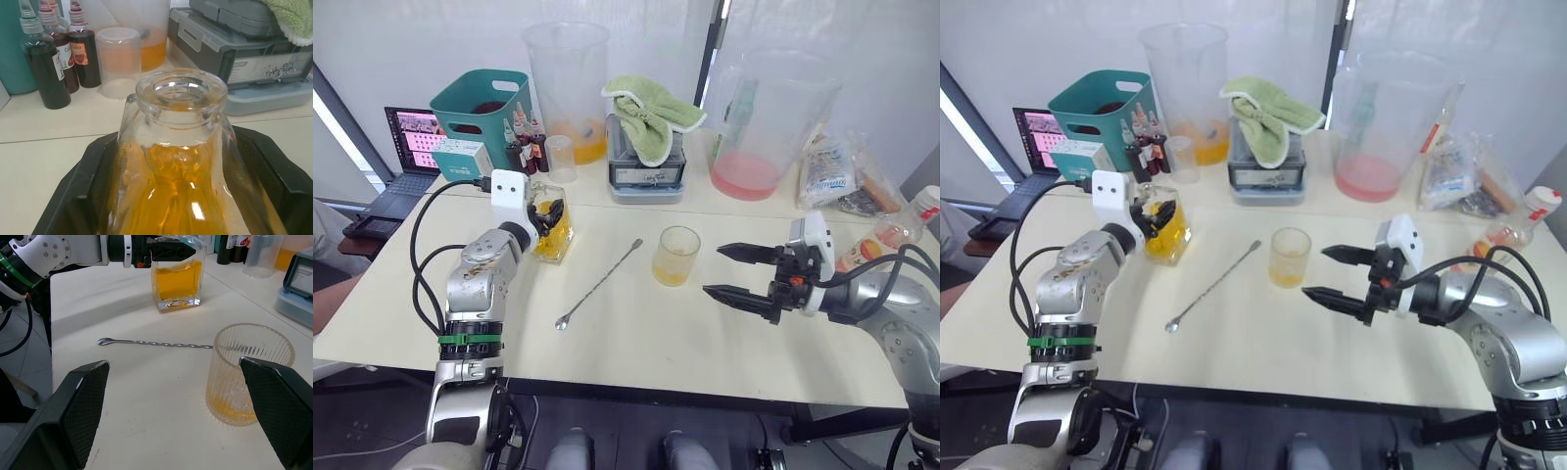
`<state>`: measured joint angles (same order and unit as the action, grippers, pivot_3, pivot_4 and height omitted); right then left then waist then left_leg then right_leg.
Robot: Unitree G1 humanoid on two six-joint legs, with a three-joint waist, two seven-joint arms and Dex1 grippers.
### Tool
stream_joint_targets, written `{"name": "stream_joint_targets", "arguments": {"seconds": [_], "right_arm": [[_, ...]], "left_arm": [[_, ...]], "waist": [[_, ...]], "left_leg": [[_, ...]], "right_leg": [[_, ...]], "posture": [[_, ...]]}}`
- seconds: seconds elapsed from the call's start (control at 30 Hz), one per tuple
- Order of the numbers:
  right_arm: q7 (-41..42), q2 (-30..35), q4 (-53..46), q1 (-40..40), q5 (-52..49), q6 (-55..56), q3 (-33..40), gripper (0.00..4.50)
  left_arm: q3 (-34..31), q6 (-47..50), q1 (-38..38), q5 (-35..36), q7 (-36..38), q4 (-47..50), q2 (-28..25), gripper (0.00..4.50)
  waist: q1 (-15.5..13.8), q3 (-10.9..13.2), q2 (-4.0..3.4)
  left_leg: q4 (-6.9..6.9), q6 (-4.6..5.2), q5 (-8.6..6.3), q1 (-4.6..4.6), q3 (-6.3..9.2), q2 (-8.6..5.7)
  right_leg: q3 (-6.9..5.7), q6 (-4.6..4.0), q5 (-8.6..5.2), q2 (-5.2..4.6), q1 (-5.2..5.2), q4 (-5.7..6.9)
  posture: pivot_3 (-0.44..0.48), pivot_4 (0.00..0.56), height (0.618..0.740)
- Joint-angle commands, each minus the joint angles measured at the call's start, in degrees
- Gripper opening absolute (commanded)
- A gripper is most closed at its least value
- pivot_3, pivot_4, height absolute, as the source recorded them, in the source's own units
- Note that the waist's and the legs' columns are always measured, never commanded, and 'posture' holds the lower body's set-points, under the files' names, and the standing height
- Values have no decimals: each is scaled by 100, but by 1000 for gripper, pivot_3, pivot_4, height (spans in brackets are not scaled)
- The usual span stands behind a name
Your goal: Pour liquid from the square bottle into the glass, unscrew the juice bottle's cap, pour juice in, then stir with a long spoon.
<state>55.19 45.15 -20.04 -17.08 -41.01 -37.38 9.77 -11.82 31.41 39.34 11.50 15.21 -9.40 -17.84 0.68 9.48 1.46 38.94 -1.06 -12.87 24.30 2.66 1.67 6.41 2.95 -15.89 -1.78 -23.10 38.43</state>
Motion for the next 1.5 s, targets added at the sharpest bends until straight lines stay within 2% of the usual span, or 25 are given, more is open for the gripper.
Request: {"name": "stream_joint_targets", "arguments": {"seconds": [0.03,0.07,0.2,0.37,0.57,0.67,0.8,0.87,1.07,1.2,1.5], "right_arm": [[-123,-11,-97,-15,30,100,129,4500],[-160,-18,-117,3,27,90,154,4500],[-344,-37,-158,128,20,111,341,4500],[-729,-91,-320,580,-54,121,914,4500],[-1163,-127,-222,1255,138,251,1750,4500],[-1373,-113,69,1538,437,488,2132,4500],[-1664,-102,623,1814,952,922,2522,4500],[-1602,-85,864,2051,1043,1122,2810,4500],[-1541,-47,1533,2532,1424,1719,3202,4500],[-1599,-174,1955,2691,1543,1932,3235,4500],[-1746,-385,1755,2708,1461,1912,3159,4500]], "left_arm": [[-54,-122,-9,15,-113,-15,-2,4178],[-98,-152,14,82,-103,9,20,4472],[-129,-292,54,262,81,255,16,4472],[-263,-79,-294,660,337,1249,-174,4472],[-839,524,-1119,1426,638,2558,-699,4472],[-1262,517,-1763,1823,1154,2885,-1132,4472],[-1987,281,-2748,2389,2150,2763,-1643,4472],[-2157,4,-3372,2374,2711,2625,-1875,4472],[-2294,-662,-4346,2095,3105,2169,-1949,4472],[-2226,-1453,-4662,1864,3237,1790,-1765,4472],[-1951,-1909,-4613,1861,3354,1627,-1703,4472]], "waist": [[2,0,0],[2,0,0],[-6,0,0],[-8,0,0],[8,-1,-2],[19,-1,-2],[24,-2,-4],[20,-4,-8],[9,-5,-8],[43,-6,-7],[70,-8,-11]], "left_leg": [[0,-1,1,-2,0,0],[0,-2,2,-2,0,0],[0,-4,3,-1,1,0],[-3,-5,3,2,0,-1],[-8,-5,2,-5,-2,3],[-10,-5,2,-7,-4,5],[-17,-5,3,-20,-18,6],[-18,-6,2,-21,-21,7],[-41,-7,1,-81,-34,9],[-69,-7,1,-110,-64,17],[-82,-7,1,-115,-79,18]], "right_leg": [[0,0,0,0,1,0],[1,0,0,1,1,1],[0,0,0,0,0,2],[1,0,0,-4,-1,0],[3,0,0,-1,-1,1],[5,0,-1,1,-1,0],[13,-5,-4,2,6,-9],[13,-9,-6,2,10,-17],[14,-27,-33,0,90,-77],[41,-36,-56,3,96,-82],[55,-36,-57,2,92,-81]], "posture": [[0,150,740],[0,150,740],[0,150,740],[0,150,740],[0,150,740],[0,150,740],[0,150,740],[0,150,740],[0,150,740],[0,150,740],[0,150,740]]}}
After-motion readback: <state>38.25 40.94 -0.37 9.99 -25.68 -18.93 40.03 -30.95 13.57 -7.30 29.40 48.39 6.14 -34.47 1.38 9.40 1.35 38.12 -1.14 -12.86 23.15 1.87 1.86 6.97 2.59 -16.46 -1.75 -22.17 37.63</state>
